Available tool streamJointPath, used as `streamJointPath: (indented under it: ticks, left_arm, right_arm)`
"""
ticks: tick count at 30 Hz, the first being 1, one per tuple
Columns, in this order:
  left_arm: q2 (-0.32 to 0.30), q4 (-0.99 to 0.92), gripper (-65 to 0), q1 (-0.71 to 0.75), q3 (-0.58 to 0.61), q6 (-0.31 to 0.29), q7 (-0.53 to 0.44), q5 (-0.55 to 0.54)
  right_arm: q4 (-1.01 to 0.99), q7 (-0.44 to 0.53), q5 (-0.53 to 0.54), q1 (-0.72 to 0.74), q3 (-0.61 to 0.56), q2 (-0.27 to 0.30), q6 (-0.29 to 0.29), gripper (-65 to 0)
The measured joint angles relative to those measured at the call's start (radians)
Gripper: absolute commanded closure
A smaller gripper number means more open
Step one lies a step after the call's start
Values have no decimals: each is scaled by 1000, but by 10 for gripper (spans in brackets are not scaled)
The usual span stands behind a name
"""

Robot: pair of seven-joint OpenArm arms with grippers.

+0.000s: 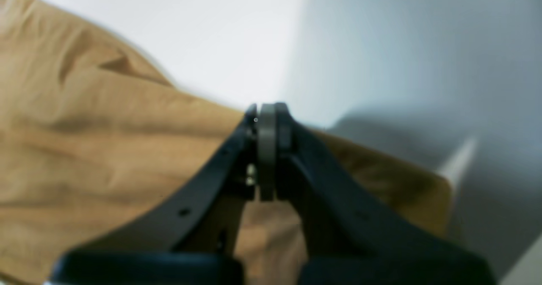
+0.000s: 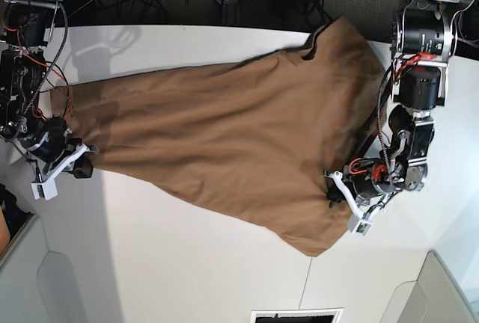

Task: Layout the t-shirt on the table in an organized manner, then fold the t-shirt properly
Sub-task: 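Move the left gripper along the shirt to grasp its side edge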

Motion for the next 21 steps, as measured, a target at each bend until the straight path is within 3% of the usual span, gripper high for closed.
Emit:
streamJointPath:
  ticks: [3, 7, 9, 10, 12, 15, 17, 21]
  left_arm:
    - [42, -92, 0, -90, 71, 39, -13, 47]
    - [74, -152, 0, -167, 183, 43, 10, 46]
    - [77, -145, -1, -186, 207, 24, 86, 11]
    - [70, -129, -36, -188, 206, -3, 135, -35]
    - [36, -73, -83, -187, 207, -87, 212, -183]
    - [-39, 56, -83, -174, 207, -183, 299, -439]
    - [-91, 146, -83, -150, 205, -188, 343, -523]
    - [-167, 285, -83, -14, 208, -189, 368, -555]
  right_arm:
    - [0, 1, 19, 0, 0, 0, 0, 0]
    - [0, 1, 25, 0, 0, 0, 0, 0]
    - [0, 1, 26, 0, 0, 0, 0, 0]
    - [0, 0, 24, 0, 0, 0, 0, 0]
    - [0, -6, 23, 0, 0, 0, 0, 0]
    - [6, -53, 41, -1, 0, 0, 20, 0]
    - [23, -101, 80, -6, 0, 0, 34, 0]
    - [112, -111, 99, -66, 0, 0, 39, 0]
